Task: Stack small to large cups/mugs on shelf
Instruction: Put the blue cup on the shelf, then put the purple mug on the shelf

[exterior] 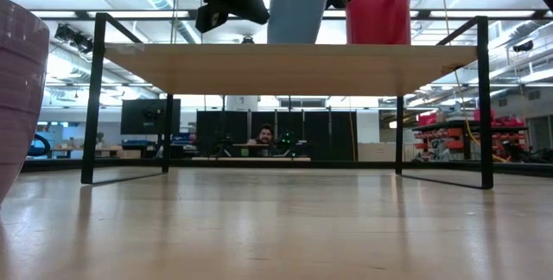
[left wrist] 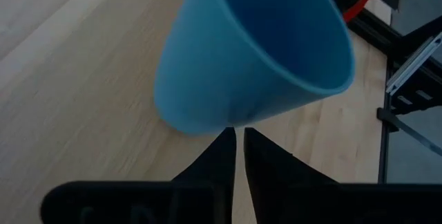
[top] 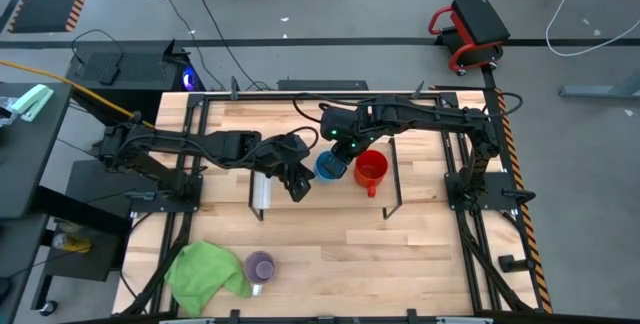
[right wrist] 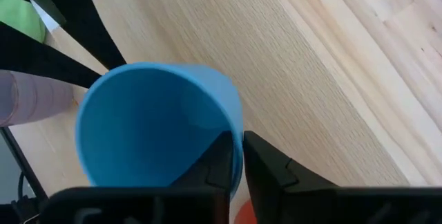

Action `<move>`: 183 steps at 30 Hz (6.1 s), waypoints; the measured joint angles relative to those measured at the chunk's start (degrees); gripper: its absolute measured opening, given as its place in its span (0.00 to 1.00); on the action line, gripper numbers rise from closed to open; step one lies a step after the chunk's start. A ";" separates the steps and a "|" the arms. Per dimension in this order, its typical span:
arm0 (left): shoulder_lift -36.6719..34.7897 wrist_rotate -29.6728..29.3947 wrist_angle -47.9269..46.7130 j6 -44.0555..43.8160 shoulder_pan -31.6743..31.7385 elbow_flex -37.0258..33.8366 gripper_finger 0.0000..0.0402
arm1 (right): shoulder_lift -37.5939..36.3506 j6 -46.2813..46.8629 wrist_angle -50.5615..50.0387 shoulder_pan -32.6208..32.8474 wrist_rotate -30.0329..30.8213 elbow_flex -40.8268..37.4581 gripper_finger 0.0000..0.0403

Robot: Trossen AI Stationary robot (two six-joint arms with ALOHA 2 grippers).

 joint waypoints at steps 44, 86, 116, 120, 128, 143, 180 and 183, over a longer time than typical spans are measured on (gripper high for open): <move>-3.15 3.56 -5.19 -1.62 -1.10 2.24 0.06 | -14.33 3.68 -0.44 4.15 0.67 2.45 0.15; 2.72 -5.50 -48.74 -57.54 -33.08 22.34 0.07 | -24.92 88.63 17.62 76.28 29.59 -55.77 0.15; 18.94 -2.45 -49.30 -78.55 -39.11 22.32 0.22 | -19.12 73.77 49.50 76.39 39.96 -73.44 0.15; 18.98 -1.33 -50.51 -78.90 -38.52 22.32 0.23 | -19.12 71.81 49.86 76.41 42.49 -73.44 0.15; 18.98 -0.96 -50.91 -81.02 -38.60 22.32 0.23 | -19.12 69.38 51.17 76.40 45.34 -73.43 0.15; 18.69 3.17 -48.74 -93.82 -45.48 22.32 0.23 | -19.12 67.52 53.48 78.16 49.28 -73.42 0.15; 18.63 -42.11 -42.85 -92.03 -56.38 22.32 0.14 | -19.10 61.59 59.84 78.77 52.26 -73.42 0.15; 18.63 -41.66 -42.55 -92.72 -58.63 22.30 0.13 | -19.10 61.58 59.84 78.73 52.26 -73.42 0.15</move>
